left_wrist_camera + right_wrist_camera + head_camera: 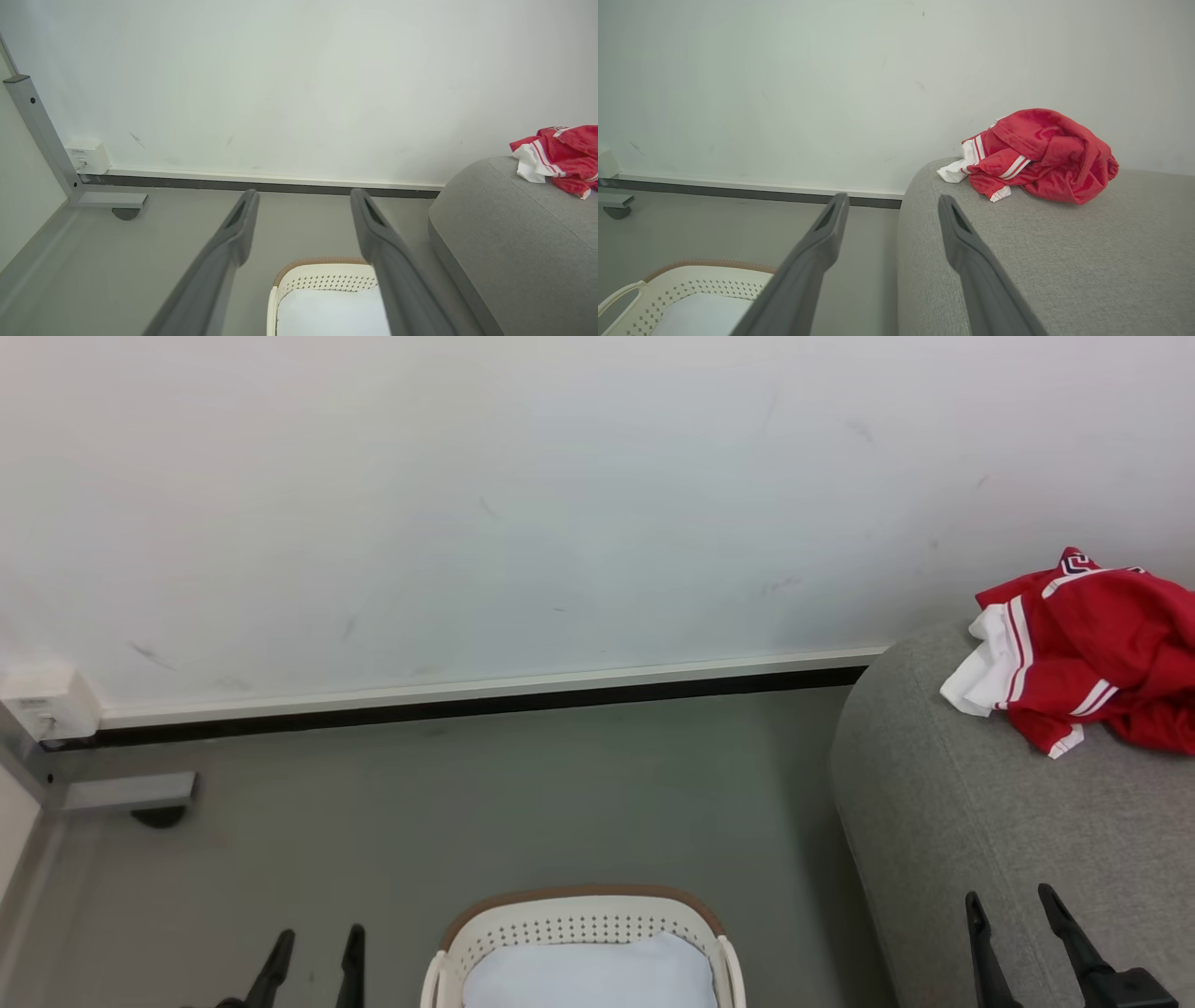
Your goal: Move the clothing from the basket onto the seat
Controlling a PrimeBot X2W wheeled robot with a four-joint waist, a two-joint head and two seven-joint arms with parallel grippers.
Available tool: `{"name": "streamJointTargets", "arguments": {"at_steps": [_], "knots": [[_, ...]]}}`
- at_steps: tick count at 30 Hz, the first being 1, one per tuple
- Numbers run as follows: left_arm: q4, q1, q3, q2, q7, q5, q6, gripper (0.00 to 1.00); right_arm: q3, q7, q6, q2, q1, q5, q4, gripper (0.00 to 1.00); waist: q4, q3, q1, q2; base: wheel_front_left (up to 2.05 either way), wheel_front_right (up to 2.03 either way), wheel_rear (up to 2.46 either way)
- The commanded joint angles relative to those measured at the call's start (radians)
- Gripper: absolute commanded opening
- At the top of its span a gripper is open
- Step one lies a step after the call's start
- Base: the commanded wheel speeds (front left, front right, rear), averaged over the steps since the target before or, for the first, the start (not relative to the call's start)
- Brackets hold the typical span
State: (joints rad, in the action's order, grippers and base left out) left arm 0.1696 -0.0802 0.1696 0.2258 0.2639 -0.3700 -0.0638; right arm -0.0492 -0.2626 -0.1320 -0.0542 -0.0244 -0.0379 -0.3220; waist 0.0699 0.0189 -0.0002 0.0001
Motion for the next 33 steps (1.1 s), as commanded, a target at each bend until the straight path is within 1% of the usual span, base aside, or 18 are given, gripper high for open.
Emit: {"name": "streamJointTargets", "arguments": {"at_steps": [1, 9, 17, 18, 22, 33], "knots": [[0.002, -0.016, -0.020, -0.011, 0.001, 0.025, 0.015, 1.00, 0.001, -0.003, 0.003, 0.003, 0.012, 0.007, -0.005, 1.00, 0.008, 0.003, 0.0002, -0.0001, 0.00, 0.00, 0.00], [0.018, -0.025, -0.094, -0.072, 0.001, 0.097, 0.083, 1.00, 0.017, -0.003, 0.003, 0.003, 0.004, -0.015, -0.019, 1.00, 0.024, 0.009, 0.0002, -0.0001, 0.00, 0.00, 0.00], [0.042, -0.023, -0.136, -0.106, 0.001, 0.143, 0.135, 1.00, 0.027, -0.003, 0.003, 0.003, 0.000, -0.023, -0.025, 1.00, 0.024, 0.008, 0.0002, -0.0001, 0.00, 0.00, 0.00], [0.045, -0.013, -0.133, -0.108, 0.000, 0.136, 0.136, 0.00, 0.028, 0.000, 0.000, 0.004, 0.004, -0.017, -0.026, 0.00, 0.024, 0.008, 0.0002, -0.0001, 0.00, 0.00, 0.00], [0.079, -0.016, -0.128, -0.121, -0.003, 0.126, 0.135, 0.00, 0.026, 0.009, 0.000, 0.010, 0.012, -0.024, -0.057, 0.00, 0.024, 0.008, 0.0002, -0.0001, 0.00, 0.00, 0.00], [0.080, 0.018, -0.154, -0.129, -0.062, -0.077, 0.144, 0.00, 0.009, 0.068, 0.000, 0.008, -0.006, -0.255, -0.038, 0.00, 0.016, 0.006, 0.0002, -0.0001, 0.00, 0.00, 0.00]]}}
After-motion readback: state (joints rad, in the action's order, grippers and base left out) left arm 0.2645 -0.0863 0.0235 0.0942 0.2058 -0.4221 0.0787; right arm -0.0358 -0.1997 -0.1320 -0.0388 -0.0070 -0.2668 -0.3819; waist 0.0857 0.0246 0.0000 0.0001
